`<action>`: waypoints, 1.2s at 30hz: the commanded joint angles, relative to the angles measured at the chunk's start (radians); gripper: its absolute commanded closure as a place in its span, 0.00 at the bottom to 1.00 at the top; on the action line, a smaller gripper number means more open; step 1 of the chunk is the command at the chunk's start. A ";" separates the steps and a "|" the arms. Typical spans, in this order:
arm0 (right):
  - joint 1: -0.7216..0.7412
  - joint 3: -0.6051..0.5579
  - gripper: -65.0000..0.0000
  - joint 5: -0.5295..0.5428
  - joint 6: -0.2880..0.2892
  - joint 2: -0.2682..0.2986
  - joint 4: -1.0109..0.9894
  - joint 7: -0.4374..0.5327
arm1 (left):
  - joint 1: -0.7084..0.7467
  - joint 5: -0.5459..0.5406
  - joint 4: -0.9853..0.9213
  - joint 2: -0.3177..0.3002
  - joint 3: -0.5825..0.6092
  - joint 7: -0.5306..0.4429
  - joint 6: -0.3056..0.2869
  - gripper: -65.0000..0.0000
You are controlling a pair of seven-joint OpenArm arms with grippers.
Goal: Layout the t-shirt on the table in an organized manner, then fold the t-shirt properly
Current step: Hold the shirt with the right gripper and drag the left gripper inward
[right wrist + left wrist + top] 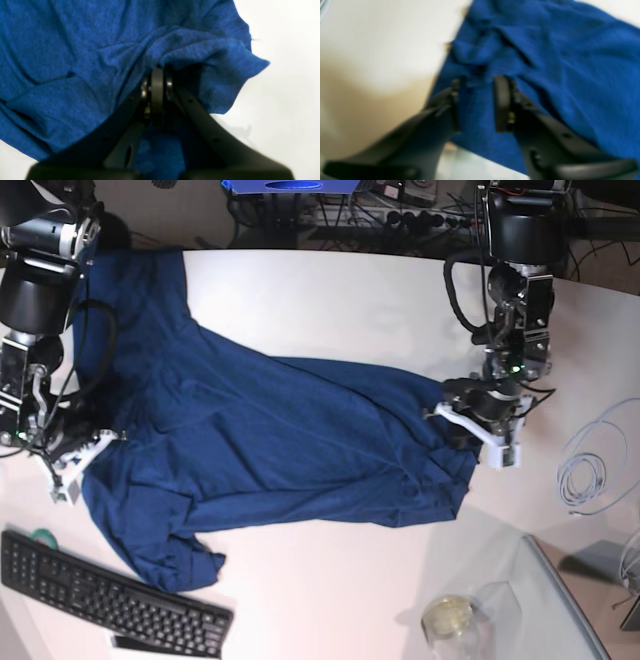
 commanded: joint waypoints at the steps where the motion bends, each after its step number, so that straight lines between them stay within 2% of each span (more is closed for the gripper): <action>1: 0.023 0.002 1.00 0.008 0.006 0.013 0.019 0.016 | -0.013 0.014 0.021 -0.005 0.019 -0.020 -0.006 0.61; 3: 0.023 0.003 1.00 0.008 0.006 0.013 0.019 0.016 | -0.013 0.063 0.021 -0.005 0.038 -0.020 -0.006 0.50; 5: 0.023 0.006 1.00 0.008 0.006 0.013 0.019 0.016 | -0.013 0.109 0.021 -0.004 0.042 -0.020 -0.006 0.45; 9: 0.023 0.009 1.00 0.008 0.006 0.013 0.016 0.016 | -0.016 0.154 0.021 0.000 0.047 -0.020 -0.006 0.45; 26: 0.024 0.006 1.00 0.009 0.001 0.013 0.016 0.016 | -0.087 0.154 -0.016 0.003 0.050 -0.015 -0.006 0.44; 29: 0.024 0.009 1.00 0.009 0.000 0.013 0.016 0.016 | -0.102 0.154 -0.060 0.003 0.087 -0.018 -0.006 0.44; 36: 0.024 0.011 1.00 0.009 0.000 0.013 0.015 0.016 | -0.123 0.154 -0.128 0.003 0.091 -0.021 -0.006 0.45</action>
